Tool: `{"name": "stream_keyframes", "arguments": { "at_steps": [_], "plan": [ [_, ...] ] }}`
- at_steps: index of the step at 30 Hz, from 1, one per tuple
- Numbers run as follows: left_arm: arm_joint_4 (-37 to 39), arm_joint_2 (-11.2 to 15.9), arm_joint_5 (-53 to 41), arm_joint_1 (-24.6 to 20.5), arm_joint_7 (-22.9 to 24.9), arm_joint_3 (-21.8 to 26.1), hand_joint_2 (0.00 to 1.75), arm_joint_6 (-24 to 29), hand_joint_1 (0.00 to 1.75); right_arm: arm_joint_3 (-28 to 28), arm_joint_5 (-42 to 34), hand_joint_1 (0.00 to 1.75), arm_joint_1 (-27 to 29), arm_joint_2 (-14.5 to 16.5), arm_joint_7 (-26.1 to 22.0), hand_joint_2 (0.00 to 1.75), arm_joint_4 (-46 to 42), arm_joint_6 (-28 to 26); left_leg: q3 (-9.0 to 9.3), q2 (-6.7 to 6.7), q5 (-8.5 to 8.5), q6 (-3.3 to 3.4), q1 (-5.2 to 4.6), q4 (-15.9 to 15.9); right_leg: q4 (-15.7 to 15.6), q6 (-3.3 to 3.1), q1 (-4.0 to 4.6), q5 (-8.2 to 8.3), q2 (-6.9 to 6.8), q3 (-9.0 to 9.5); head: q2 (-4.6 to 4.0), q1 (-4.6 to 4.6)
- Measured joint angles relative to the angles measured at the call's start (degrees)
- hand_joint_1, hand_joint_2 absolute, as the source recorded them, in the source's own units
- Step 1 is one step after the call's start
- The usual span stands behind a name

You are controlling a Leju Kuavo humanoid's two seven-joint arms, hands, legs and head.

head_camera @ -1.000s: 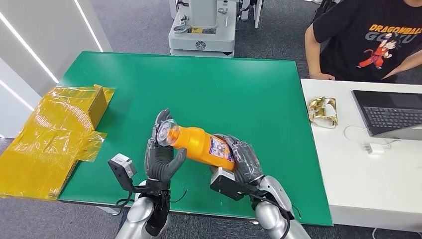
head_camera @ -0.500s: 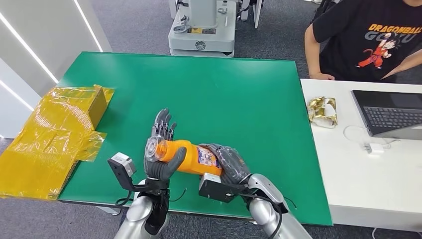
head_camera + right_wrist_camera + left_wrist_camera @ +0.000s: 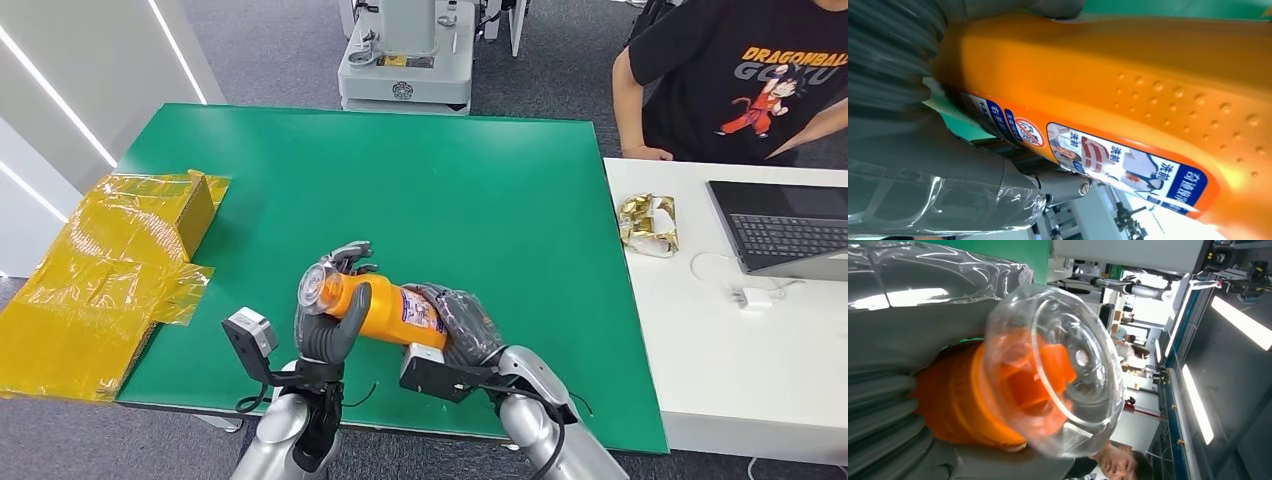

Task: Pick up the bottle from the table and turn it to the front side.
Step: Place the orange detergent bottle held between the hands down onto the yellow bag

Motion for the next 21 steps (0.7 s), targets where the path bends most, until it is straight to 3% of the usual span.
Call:
{"name": "stream_keyframes", "arguments": {
  "at_steps": [15,16,18,20,21],
  "plan": [
    [-0.13,-0.99,-0.2,0.09,-5.63,0.55,1.75,2.36,1.75,-0.28,2.61,1.75,0.94,0.79,0.59,1.75,-1.18,-1.78,-0.01,0.0,0.0,0.0,0.0,0.0,0.01,0.0,0.0,0.0,0.0,0.0,0.0,0.01],
    [-0.32,-1.01,-0.35,0.11,-5.78,0.56,1.75,2.62,1.75,-0.28,2.76,1.66,0.81,0.85,0.61,1.75,-1.1,-1.81,-0.01,0.0,0.0,0.0,0.0,0.0,0.01,0.0,0.0,0.0,0.0,0.0,0.0,0.0],
    [-0.62,-1.06,-0.55,0.16,-5.84,0.57,1.75,2.93,1.75,-0.28,2.89,1.04,0.6,0.95,0.62,1.75,-0.91,-1.82,-0.01,0.0,0.0,0.0,0.0,0.0,0.01,0.0,0.0,0.0,-0.01,0.01,0.0,0.0],
    [-0.78,-1.09,-0.65,0.19,-5.85,0.58,1.75,3.05,1.75,-0.28,2.93,0.25,0.47,1.04,0.62,1.75,-0.78,-1.85,0.0,0.0,0.0,0.0,0.0,0.0,0.01,0.0,0.0,0.0,0.0,0.01,0.0,0.01],
    [-0.87,-1.09,-0.67,0.21,-5.86,0.6,1.75,3.11,1.75,-0.27,2.97,0.13,0.45,1.08,0.62,1.75,-0.72,-1.9,0.0,0.0,0.0,0.0,0.0,0.0,0.01,0.0,0.0,0.0,0.0,0.01,0.0,0.0]
  ]
}}
